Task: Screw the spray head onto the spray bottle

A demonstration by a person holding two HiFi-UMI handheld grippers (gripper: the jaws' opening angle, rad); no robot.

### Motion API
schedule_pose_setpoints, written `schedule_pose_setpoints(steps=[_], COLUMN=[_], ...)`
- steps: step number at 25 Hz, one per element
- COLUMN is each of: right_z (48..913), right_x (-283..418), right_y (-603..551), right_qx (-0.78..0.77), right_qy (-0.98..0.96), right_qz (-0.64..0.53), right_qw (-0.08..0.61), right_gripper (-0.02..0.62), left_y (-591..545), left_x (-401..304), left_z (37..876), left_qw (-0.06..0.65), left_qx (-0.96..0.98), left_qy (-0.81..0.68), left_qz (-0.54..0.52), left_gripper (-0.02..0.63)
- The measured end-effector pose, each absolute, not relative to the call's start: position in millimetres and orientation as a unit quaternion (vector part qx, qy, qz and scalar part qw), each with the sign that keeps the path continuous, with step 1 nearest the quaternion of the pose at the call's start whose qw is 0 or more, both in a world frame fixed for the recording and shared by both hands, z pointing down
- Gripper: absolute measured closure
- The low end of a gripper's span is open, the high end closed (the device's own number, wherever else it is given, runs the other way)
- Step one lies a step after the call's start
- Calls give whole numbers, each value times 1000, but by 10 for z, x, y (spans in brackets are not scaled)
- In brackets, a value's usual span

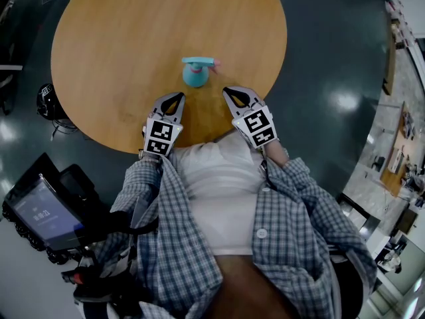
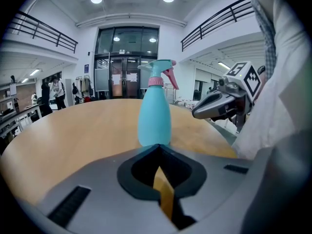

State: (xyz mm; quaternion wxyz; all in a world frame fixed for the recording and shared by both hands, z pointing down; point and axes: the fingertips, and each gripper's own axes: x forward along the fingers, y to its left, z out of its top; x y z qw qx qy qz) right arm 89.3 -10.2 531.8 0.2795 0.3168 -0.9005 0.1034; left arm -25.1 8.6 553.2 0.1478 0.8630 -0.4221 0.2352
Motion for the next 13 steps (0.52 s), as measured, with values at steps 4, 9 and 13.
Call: schedule_pose_setpoints(steps=[4, 9, 13], right_z=[5330, 5372, 5406], right_x=[867, 845, 834], right_y=[-55, -22, 0], right_qx=[306, 295, 292], right_qy=[-900, -900, -897], right_qz=[107, 98, 96], right_qw=[290, 306, 319], right_gripper=[601, 601, 601], left_y=[102, 97, 100], left_x=[-240, -229, -240], left_z=[5544, 5548, 5567], left_qw=[149, 149, 149], left_qx=[864, 864, 861], left_qy=[-419, -417, -420], left_qz=[238, 239, 244], left_gripper=[601, 601, 601])
